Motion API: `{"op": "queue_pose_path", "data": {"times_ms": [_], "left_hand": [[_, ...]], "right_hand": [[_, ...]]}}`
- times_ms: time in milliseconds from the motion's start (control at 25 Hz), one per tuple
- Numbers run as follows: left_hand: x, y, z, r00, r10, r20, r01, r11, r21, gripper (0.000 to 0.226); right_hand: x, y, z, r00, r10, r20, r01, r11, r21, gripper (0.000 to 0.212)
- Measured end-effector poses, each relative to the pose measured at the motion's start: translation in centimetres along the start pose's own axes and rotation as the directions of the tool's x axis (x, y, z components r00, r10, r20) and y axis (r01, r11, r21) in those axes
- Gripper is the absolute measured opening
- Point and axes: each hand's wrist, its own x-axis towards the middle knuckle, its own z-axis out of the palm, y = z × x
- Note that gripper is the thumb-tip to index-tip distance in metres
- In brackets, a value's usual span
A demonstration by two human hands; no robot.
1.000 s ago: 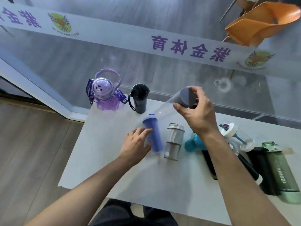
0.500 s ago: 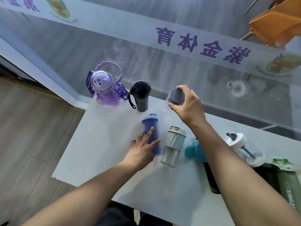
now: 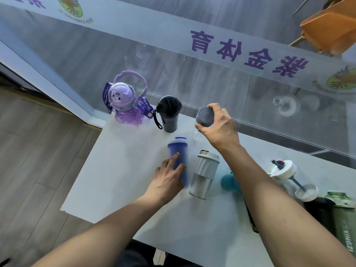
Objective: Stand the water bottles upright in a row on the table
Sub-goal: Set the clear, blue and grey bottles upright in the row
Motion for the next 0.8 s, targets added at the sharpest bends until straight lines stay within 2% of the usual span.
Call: {"op": "queue_pose_path", "data": {"times_ms": [80, 160, 280, 360, 440, 520, 640, 720, 800], "left_hand": [[0.9, 0.3, -0.2, 0.996, -0.055, -0.070, 0.050, 0.996, -0.076, 0.048], [1.7, 0.4, -0.4, 0.979, -0.181, -0.100, 0.162, 0.972, -0.170, 0.057], [2.7, 0.2, -0.7, 0.929, -0.370, -0.024, 0.355, 0.905, -0.232, 0.079], [3.1, 0.0, -0.7, 0.897, -0.440, 0.038, 0.436, 0.867, -0.240, 0.076], [3.5, -0.2, -0.4, 0.879, -0.467, 0.097, 0.476, 0.846, -0.240, 0.071], [4.2, -0.6, 0.0, 0.848, -0.495, 0.190, 0.531, 0.786, -0.317, 0.068], [4.7, -1.0, 0.1, 0.772, -0.537, 0.342, 0.628, 0.557, -0.544, 0.058], [4.3, -1.4, 0.1, 0.775, -0.527, 0.347, 0.611, 0.487, -0.624, 0.053], [3.2, -1.9, -0.3, 0.825, -0.479, 0.300, 0.538, 0.506, -0.674, 0.049]], "right_hand": [[-0.1, 0.0, 0.2, 1.000, 0.020, 0.006, -0.020, 1.000, -0.006, 0.065], [-0.3, 0.0, 0.2, 1.000, 0.022, 0.000, -0.022, 1.000, -0.003, 0.069], [-0.3, 0.1, 0.0, 0.999, -0.014, -0.028, 0.015, 1.000, 0.006, 0.070], [-0.3, 0.0, -0.1, 0.999, -0.022, -0.038, 0.023, 0.999, 0.028, 0.071], [-0.5, 0.0, -0.3, 0.998, -0.016, -0.053, 0.019, 0.999, 0.051, 0.077], [-1.2, 0.0, -0.8, 0.994, -0.010, -0.111, 0.017, 0.998, 0.054, 0.085], [-3.3, -0.5, -2.2, 0.972, -0.007, -0.234, 0.021, 0.998, 0.055, 0.091], [-5.4, -1.0, -3.0, 0.956, -0.024, -0.294, 0.036, 0.999, 0.036, 0.090], [-7.6, -1.6, -3.1, 0.946, -0.038, -0.322, 0.039, 0.999, -0.004, 0.086]]}}
